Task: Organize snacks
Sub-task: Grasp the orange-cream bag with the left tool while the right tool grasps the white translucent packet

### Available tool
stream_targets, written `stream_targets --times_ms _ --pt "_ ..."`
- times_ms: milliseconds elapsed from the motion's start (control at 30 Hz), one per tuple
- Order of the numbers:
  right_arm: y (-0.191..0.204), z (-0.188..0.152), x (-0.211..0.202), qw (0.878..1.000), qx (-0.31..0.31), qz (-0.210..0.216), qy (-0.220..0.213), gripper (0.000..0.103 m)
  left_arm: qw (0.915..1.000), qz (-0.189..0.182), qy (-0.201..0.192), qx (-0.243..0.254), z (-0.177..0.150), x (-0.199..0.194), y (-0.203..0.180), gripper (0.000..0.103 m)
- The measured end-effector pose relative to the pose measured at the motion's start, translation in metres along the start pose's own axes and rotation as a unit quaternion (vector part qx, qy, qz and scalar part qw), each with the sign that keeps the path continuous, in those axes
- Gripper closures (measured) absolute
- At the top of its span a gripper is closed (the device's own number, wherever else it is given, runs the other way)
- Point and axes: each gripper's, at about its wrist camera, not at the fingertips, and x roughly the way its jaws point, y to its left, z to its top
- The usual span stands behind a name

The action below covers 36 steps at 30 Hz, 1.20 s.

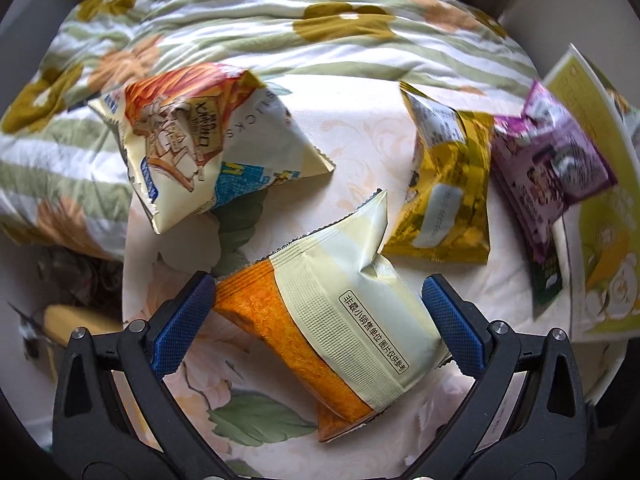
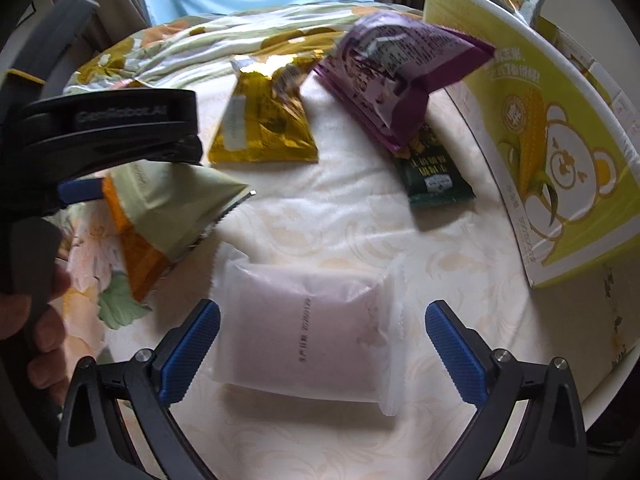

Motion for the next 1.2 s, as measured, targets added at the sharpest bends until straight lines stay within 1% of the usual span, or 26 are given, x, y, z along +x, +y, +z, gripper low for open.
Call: stream_targets --times_ms 100,233,300,367,400,433,500,600,800,833,900,1067,1133,1200 --pt "-0.006 -0.003 0.002 1.0 0.012 0.007 0.003 0.001 0.9996 0.009 0.0 0.027 -0.006 -0.001 -0.005 0.001" --pt "-0.012 -0.005 0.008 0.999 0.029 0.027 0.012 0.001 0.9996 0.008 0.008 0.025 -0.016 0.002 -0.001 0.001" --pt "-0.012 -0.008 0.011 0.999 0.036 0.035 0.014 0.001 0.9997 0.005 0.02 0.015 -0.021 0.008 0.004 0.001" --pt "-0.015 -0.013 0.012 0.998 0.04 0.041 0.012 0.001 0.9987 0.001 0.051 -0.005 -0.025 0.022 0.012 0.001" --pt "-0.015 -0.015 0.011 0.998 0.037 0.04 0.008 0.001 0.9992 0.008 0.039 0.002 -0.027 0.018 0.011 0.001" --pt "-0.015 -0.016 0.01 0.999 0.034 0.039 0.006 0.001 0.999 0.008 0.044 0.001 -0.028 0.017 0.012 0.001" --pt "-0.014 -0.017 0.01 0.999 0.032 0.04 0.004 0.001 0.9981 -0.01 0.058 -0.018 -0.03 0.016 0.016 0.001" --pt "-0.013 -0.016 0.011 0.999 0.029 0.041 0.002 0.001 0.9975 -0.023 0.053 -0.04 -0.029 0.004 0.028 0.001" --pt "-0.013 -0.015 0.012 0.999 0.026 0.042 0.004 0.001 0.9961 -0.03 0.045 -0.07 -0.02 -0.023 0.049 0.001" --pt "-0.011 -0.01 0.015 0.999 0.025 0.042 0.005 0.001 0.9954 -0.028 0.05 -0.077 -0.021 -0.028 0.052 0.001" --pt "-0.011 -0.01 0.015 0.999 0.024 0.043 0.007 0.001 0.9917 -0.041 0.065 -0.103 -0.028 -0.032 0.059 0.001" --pt "-0.013 -0.01 0.015 0.999 0.018 0.046 0.007 0.001 0.9756 -0.089 0.102 -0.173 -0.053 -0.023 0.061 0.001" --pt "-0.013 -0.008 0.016 0.999 0.013 0.047 0.007 0.001 0.9688 -0.105 0.113 -0.194 -0.054 -0.016 0.059 0.001" --pt "-0.013 -0.008 0.017 0.999 0.008 0.048 0.007 0.001 0.9657 -0.109 0.117 -0.205 -0.055 -0.01 0.055 0.001"
